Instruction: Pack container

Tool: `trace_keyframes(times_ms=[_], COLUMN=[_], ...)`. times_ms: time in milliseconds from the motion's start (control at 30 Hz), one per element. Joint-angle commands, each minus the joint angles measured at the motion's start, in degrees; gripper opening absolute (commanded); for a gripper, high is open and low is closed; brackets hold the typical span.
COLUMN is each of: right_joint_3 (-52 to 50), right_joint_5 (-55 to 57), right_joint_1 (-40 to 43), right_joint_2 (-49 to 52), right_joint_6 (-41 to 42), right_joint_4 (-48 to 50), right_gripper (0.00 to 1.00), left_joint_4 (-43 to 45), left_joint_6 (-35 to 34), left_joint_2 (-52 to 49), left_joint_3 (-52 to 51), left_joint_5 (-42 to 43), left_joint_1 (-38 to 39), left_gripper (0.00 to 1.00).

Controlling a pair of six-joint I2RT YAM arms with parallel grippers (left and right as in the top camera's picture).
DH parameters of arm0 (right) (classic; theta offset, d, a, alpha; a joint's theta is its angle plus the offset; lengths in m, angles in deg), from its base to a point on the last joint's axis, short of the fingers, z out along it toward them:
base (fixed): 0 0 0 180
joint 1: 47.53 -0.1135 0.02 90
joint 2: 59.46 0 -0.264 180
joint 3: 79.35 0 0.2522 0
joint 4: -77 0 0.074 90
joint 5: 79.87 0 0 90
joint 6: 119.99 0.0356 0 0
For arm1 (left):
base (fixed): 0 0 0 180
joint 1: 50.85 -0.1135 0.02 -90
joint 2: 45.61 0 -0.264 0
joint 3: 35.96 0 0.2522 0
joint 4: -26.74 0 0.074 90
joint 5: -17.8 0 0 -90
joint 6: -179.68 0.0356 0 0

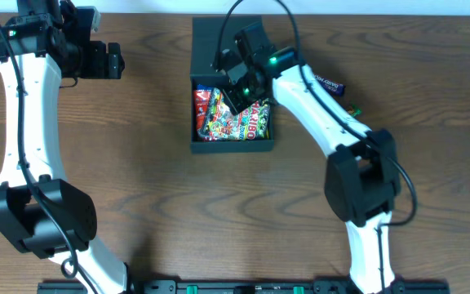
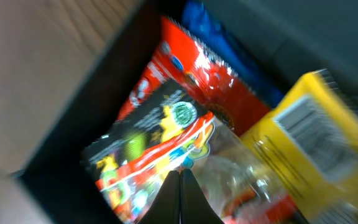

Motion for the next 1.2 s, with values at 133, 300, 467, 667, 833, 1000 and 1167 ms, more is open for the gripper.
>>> trace_keyframes(times_ms=[133,300,467,667,833,1000,1167], right_joint_3=[0.48,0.48,0.70,0.79,1.79,2.82,2.89], right_joint_5=[1.20,0.76,-3.28,-3.02,-2.75,-1.57,-4.90], right_joint_1=[-0.48,-1.40,-2.56,-2.97,-2.60,-2.36,-2.38], right_joint_2=[6.91,7.61,7.37,7.26,4.70,0.85,-1.31], right_joint_6=[1.92,1.36,-2.49,-4.13,-6.38,-6.45,-5.60], right_joint_4=[1.62,1.86,0.94,-0.79,-1.64,-1.60,-1.60], right_gripper=[0.01,0.01,0.01,0.01,0.01,0.01,0.01], left_joint_4=[-0.22,-0.20,-0.20,-0.22,-0.24,-0.24,-0.24], left_joint_6=[0.85,0.85,0.83,0.83,0.83,0.83,0.83], left_joint_2=[-0.33,-0.33,-0.33,-0.33,-0.33,-0.33,-0.33], left_joint_3=[-0.07,-0.07,-0.07,-0.07,-0.07,-0.07,-0.07], left_joint_5=[-0.02,-0.02,-0.02,-0.02,-0.02,-0.02,-0.02], left_joint_1=[-0.09,-0.09,-0.09,-0.09,-0.09,-0.09,-0.09], left_gripper=[0.95,0.95,0.95,0.95,0.95,0.95,0.95])
